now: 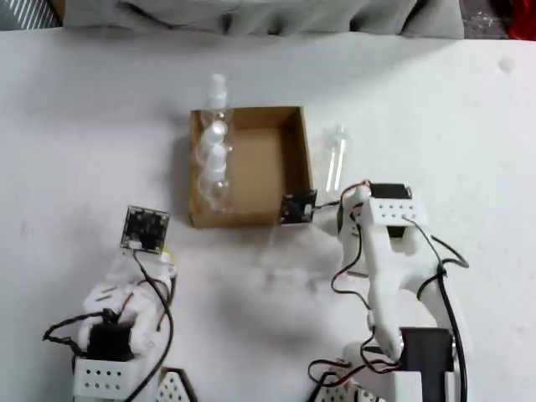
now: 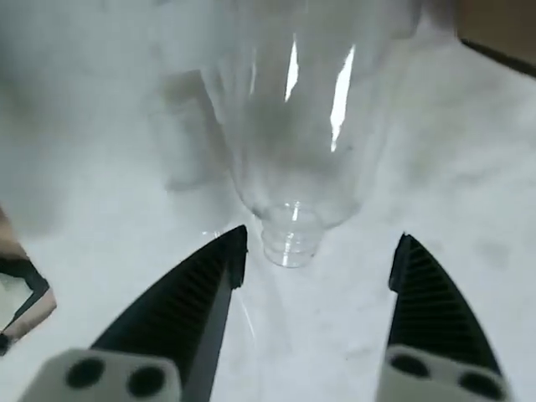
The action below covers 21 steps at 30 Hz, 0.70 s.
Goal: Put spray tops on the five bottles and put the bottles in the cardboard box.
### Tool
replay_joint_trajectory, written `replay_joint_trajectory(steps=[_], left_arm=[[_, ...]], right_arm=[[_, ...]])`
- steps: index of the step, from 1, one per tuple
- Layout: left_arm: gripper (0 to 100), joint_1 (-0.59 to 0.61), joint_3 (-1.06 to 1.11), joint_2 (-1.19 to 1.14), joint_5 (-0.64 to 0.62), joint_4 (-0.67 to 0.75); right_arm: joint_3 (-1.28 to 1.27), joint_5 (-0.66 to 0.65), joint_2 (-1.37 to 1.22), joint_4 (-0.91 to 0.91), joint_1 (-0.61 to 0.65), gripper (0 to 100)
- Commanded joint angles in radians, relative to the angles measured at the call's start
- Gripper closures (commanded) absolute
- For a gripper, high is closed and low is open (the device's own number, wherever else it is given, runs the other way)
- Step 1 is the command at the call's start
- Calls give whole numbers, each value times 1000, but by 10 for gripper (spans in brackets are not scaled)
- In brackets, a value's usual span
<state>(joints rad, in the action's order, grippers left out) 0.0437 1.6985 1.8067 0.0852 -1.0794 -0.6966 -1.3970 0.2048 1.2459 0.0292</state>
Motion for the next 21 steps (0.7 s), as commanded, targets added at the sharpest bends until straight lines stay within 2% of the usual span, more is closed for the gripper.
replay_joint_trajectory(steps=[1, 4, 6, 13, 21], left_arm=[[980, 2, -5, 16, 9, 2], [980, 2, -5, 16, 9, 3], [980, 2, -5, 16, 11, 3], [980, 2, -5, 16, 11, 3], [980, 2, -5, 16, 11, 3]], right_arm=[[3, -11, 2, -27, 12, 803], [3, -9, 2, -35, 12, 882], [5, -9, 2, -35, 12, 896], [3, -9, 2, -35, 13, 815], [-15, 23, -21, -36, 70, 814]])
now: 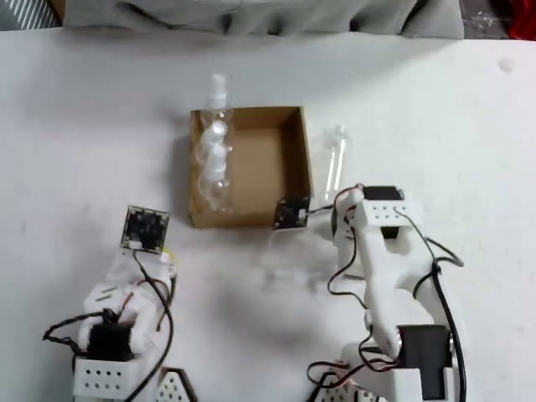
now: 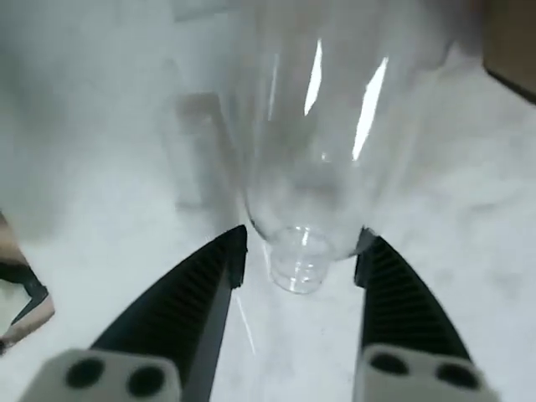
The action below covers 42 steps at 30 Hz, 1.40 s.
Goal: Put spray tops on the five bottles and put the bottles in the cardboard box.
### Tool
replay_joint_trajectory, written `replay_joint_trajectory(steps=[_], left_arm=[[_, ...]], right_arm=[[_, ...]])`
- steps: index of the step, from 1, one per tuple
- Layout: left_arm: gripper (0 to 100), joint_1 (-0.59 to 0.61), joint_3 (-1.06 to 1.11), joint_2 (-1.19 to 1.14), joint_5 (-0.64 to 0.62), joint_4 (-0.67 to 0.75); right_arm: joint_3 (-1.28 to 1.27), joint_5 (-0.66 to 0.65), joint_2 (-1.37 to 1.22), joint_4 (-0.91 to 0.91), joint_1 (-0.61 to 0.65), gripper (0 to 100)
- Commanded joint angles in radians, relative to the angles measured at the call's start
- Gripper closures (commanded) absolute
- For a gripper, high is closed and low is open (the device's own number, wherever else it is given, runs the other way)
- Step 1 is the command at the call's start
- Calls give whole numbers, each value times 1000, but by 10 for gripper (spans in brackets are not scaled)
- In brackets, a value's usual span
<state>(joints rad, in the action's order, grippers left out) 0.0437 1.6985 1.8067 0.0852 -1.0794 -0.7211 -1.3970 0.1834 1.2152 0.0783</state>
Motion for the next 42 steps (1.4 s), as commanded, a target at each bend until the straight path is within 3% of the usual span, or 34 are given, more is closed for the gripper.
replay_joint_trajectory(steps=[1, 5, 9, 17, 29, 38, 42], left_arm=[[980, 2, -5, 16, 11, 3], [980, 4, -5, 16, 11, 3], [980, 4, -5, 16, 11, 3], [980, 4, -5, 16, 11, 3], [980, 7, -5, 16, 11, 3], [980, 8, -5, 16, 11, -3], [980, 8, -5, 16, 11, -5]], right_arm=[[17, 38, 1, -7, 25, 815], [35, 55, -10, -12, 21, 836], [44, 57, -4, -12, 21, 990], [226, 41, -10, 114, -97, 981], [555, -330, -10, 443, -410, 981], [566, -603, -41, 406, -690, 981], [569, -626, -147, 271, -765, 981]])
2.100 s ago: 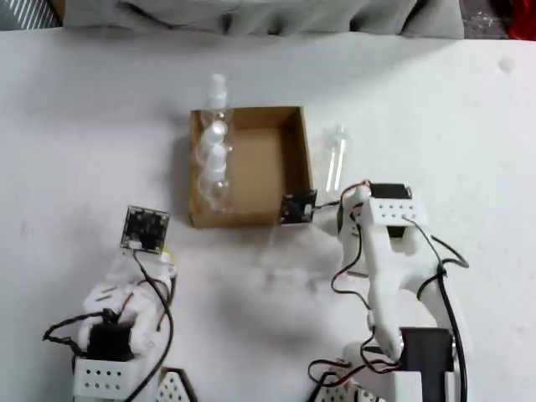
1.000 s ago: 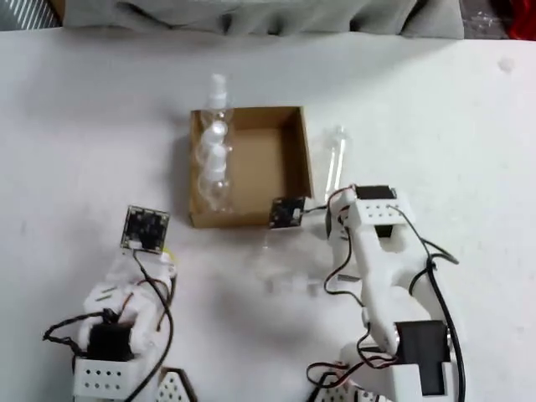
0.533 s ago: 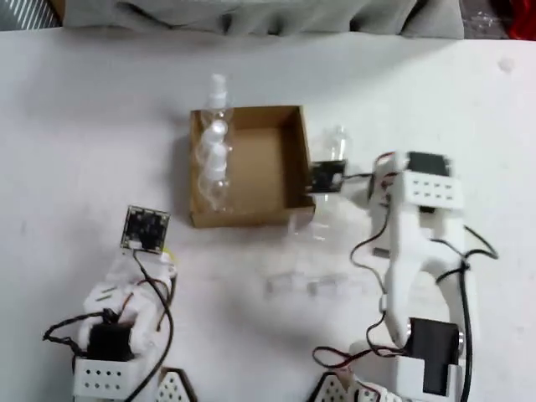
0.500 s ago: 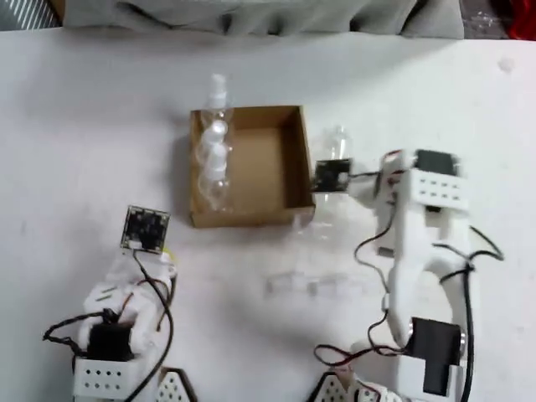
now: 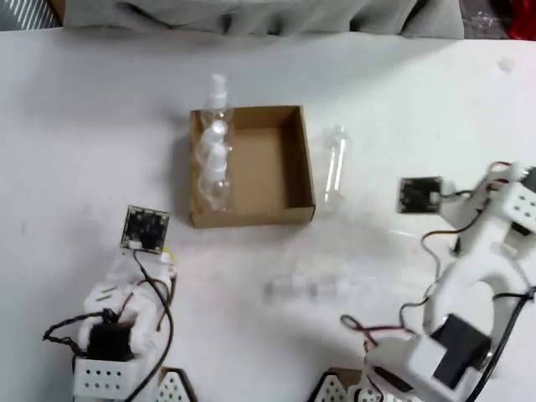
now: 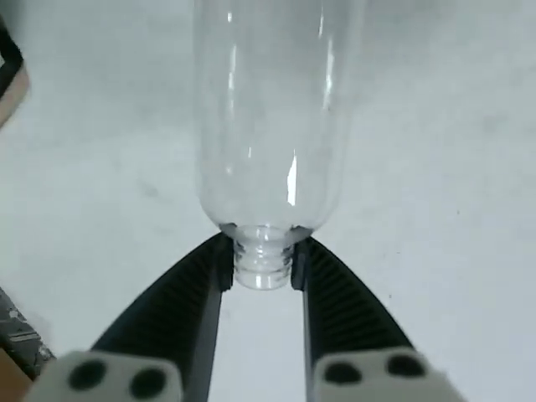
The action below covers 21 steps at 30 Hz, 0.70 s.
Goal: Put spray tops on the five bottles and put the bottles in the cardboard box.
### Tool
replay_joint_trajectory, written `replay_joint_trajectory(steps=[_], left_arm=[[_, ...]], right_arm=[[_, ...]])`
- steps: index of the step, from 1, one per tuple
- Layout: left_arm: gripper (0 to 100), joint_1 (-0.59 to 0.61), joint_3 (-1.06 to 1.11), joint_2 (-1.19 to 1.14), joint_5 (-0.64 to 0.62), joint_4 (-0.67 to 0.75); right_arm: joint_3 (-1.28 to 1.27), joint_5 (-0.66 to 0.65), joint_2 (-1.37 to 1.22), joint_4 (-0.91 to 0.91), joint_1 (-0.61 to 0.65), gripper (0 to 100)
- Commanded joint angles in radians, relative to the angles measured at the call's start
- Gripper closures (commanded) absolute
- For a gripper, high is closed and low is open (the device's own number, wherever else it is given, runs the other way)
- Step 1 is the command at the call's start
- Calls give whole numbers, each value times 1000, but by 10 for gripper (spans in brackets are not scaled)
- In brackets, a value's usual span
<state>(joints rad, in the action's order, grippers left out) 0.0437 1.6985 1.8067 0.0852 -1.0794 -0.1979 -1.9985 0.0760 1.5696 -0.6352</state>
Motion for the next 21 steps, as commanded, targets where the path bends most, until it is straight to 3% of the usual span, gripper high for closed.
replay_joint_trajectory(steps=[1, 8, 15, 21], left_arm=[[980, 8, -5, 16, 11, -5], [980, 8, -5, 16, 11, -5], [980, 8, -5, 16, 11, -5], [980, 5, -5, 16, 11, -3]], right_arm=[[46, -25, -70, -116, -67, 981], [138, -29, -289, -294, -124, 955], [241, -25, -464, -450, -160, 704], [371, 87, -430, -294, -173, 781]])
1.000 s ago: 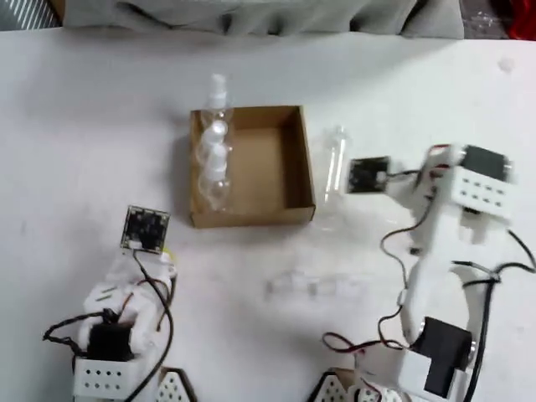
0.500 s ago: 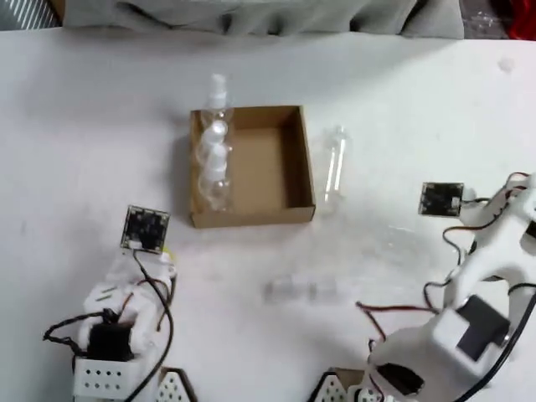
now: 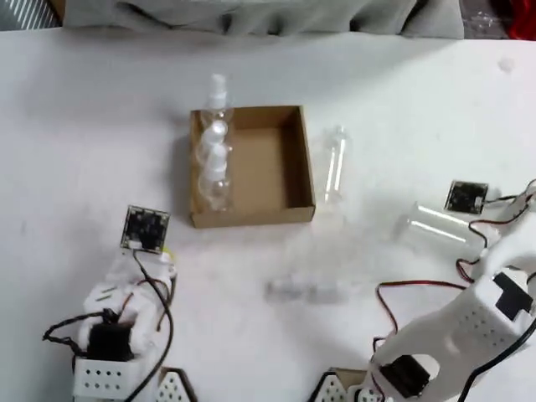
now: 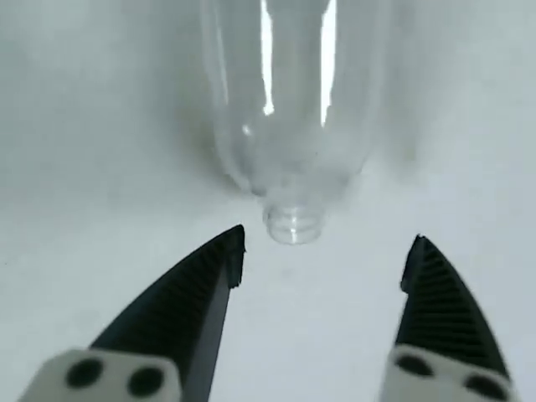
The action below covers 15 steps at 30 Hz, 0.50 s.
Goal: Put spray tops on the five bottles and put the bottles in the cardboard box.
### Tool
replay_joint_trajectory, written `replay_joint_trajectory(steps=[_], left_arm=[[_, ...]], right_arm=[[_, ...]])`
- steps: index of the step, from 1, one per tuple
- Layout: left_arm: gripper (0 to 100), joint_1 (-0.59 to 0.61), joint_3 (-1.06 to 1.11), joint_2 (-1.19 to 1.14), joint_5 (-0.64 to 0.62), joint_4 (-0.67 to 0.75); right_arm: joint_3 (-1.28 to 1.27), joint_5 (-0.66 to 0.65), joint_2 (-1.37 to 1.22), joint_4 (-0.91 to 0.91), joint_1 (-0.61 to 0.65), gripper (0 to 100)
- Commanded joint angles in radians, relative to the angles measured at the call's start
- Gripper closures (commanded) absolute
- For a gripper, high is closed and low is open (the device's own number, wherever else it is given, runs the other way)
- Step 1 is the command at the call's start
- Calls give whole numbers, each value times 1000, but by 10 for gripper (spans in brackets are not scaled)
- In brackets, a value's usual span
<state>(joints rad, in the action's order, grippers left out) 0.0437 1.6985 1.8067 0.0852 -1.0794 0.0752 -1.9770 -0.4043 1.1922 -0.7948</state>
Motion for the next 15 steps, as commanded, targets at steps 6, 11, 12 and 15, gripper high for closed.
replay_joint_trajectory(steps=[6, 11, 12, 15], left_arm=[[980, 4, -5, 16, 11, -5], [980, 7, -5, 16, 11, -5], [980, 7, -5, 16, 11, -5], [980, 5, -5, 16, 11, -5]], right_arm=[[238, 368, 113, 274, -12, 896], [275, 755, 131, 343, -45, 949], [275, 835, 133, 348, -58, 956], [270, 1030, 136, 351, -108, 970]])
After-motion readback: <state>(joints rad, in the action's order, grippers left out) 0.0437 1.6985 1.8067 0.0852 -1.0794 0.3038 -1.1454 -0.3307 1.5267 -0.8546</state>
